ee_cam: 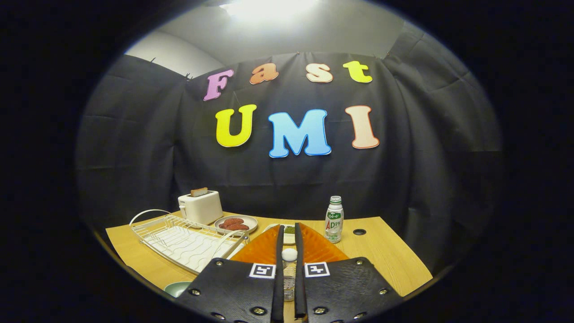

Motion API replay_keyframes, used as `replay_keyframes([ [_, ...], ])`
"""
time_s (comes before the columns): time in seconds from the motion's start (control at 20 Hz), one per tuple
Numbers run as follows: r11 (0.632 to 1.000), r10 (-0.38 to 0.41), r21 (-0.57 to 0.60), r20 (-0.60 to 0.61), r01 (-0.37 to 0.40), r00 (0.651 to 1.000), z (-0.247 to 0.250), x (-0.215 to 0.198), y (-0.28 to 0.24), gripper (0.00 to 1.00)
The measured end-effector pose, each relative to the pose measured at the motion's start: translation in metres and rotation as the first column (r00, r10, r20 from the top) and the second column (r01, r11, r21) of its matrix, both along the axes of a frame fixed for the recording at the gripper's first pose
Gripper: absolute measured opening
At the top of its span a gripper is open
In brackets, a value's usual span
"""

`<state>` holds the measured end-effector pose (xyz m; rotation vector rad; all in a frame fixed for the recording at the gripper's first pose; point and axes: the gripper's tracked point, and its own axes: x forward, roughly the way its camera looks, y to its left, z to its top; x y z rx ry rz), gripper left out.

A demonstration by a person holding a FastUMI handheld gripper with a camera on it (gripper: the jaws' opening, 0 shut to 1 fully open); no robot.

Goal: Take the plate from the dish rack, then take the spoon from the basket and place it into the plate.

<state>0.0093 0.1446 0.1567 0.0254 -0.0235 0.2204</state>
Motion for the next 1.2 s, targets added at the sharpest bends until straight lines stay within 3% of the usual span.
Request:
replay_keyframes([
  [0.65,0.998,0.015,-0.053,-0.100,-0.020,0.995,0.023,-0.055,-0.003,0.09],
  [1.2,0.988,0.091,-0.105,-0.164,-0.110,0.982,0.008,-0.083,0.038,0.09],
])
